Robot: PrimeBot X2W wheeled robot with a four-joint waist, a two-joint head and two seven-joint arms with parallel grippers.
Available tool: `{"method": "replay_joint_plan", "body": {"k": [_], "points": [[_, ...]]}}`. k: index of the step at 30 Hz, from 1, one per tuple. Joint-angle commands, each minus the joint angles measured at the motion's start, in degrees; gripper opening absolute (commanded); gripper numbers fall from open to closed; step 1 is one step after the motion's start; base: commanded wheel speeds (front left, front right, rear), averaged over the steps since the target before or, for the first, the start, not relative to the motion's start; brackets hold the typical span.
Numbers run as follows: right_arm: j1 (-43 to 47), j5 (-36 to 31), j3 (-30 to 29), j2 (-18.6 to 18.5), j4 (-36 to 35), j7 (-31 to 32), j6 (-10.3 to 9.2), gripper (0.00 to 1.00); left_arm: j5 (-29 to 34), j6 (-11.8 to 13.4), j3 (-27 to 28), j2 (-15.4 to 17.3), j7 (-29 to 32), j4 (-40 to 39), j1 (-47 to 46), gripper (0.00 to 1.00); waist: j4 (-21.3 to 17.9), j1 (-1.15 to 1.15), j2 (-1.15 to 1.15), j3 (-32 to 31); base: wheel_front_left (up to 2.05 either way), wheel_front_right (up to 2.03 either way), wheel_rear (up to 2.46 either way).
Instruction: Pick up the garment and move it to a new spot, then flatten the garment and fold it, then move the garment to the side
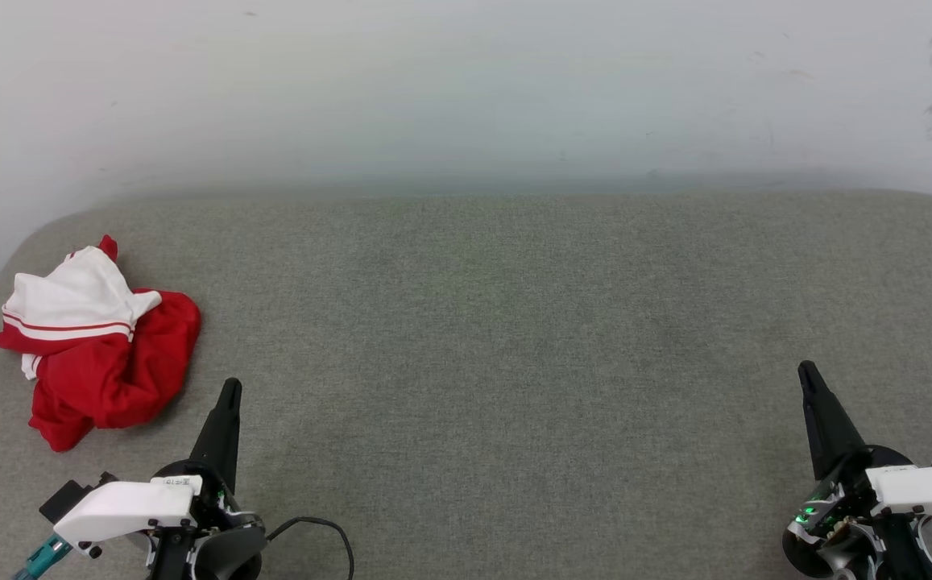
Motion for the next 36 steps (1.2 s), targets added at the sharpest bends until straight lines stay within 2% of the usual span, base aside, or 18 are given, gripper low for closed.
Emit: {"method": "replay_joint_plan", "body": {"k": [1,21,22,32,36], "points": [[-0.78,0.09,0.05,0.27,-0.06,-0.13,-0.03,0.00,0.15,-0.17,0.10,-0.09,0.21,-0.13,-0.41,0.00,0.00,0.00,0.00,0.00,0.00,0.00,0.00],[-0.78,0.09,0.05,0.27,-0.06,-0.13,-0.03,0.00,0.15,-0.17,0.10,-0.09,0.21,-0.13,-0.41,0.00,0.00,0.00,0.00,0.00,0.00,0.00,0.00],[0.10,-0.05,0.01,0.00,0.15,-0.02,0.00,1.00,0.00,0.00,-0.06,0.00,-0.06,0.16,0.06,1.00,0.00,0.00,0.00,0.00,0.00,0.00,0.00],[1.87,-2.36,0.21,0.02,0.53,-2.16,-0.01,1.00,0.56,0.01,-0.67,-0.13,-2.25,0.13,1.39,1.00,0.01,0.00,0.00,0.04,0.00,0.00,0.00],[2.03,-5.98,-0.25,0.03,-0.53,-3.28,-0.01,1.00,4.69,0.13,0.09,-0.12,-3.36,-0.26,1.39,1.00,0.04,0.00,0.00,0.09,0.00,0.00,0.00]]}}
